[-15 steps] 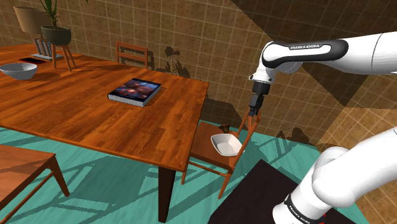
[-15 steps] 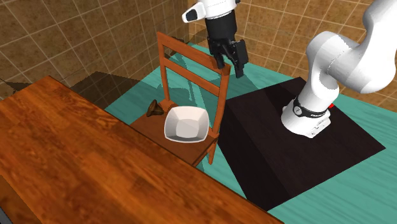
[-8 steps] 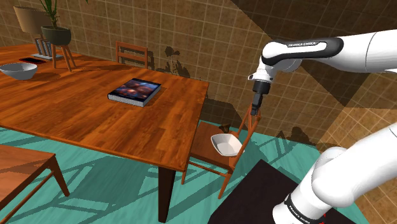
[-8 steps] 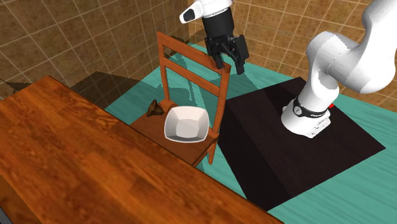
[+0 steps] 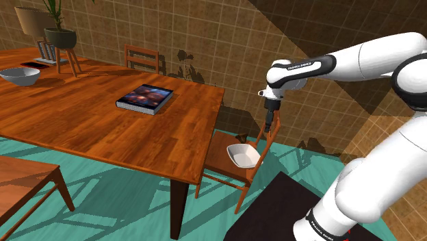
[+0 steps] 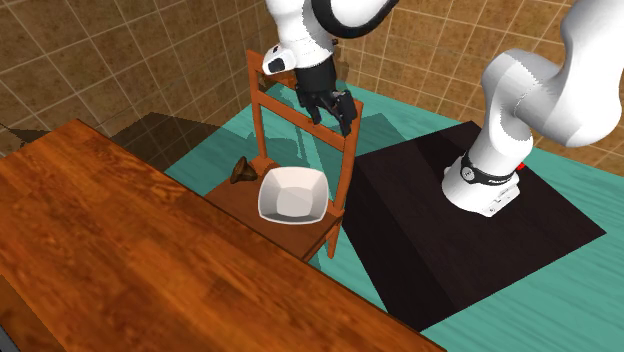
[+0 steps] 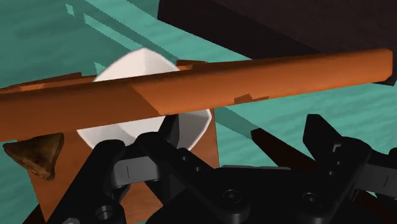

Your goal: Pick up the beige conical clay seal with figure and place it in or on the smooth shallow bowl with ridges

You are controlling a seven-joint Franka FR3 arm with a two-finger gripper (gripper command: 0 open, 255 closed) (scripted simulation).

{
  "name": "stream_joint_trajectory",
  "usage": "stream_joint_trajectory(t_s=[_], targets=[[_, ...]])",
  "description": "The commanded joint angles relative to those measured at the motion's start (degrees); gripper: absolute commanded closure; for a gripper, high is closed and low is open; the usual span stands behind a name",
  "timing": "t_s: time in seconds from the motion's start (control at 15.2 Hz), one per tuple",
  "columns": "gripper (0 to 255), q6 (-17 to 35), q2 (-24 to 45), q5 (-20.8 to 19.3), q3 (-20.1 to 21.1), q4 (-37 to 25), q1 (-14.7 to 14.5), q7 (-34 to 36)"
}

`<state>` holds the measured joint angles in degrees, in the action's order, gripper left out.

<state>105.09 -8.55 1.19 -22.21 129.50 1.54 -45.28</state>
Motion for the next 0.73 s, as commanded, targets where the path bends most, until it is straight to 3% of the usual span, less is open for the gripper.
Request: stream_joint_trajectory(t_s=[0.0,0.66], targets=[[0,3.7,3.5,-1.3,-0.4,-0.5,0.0,-2.7],[0,20.2,21.8,-5.9,-0.8,-7.3,1.2,-13.1]])
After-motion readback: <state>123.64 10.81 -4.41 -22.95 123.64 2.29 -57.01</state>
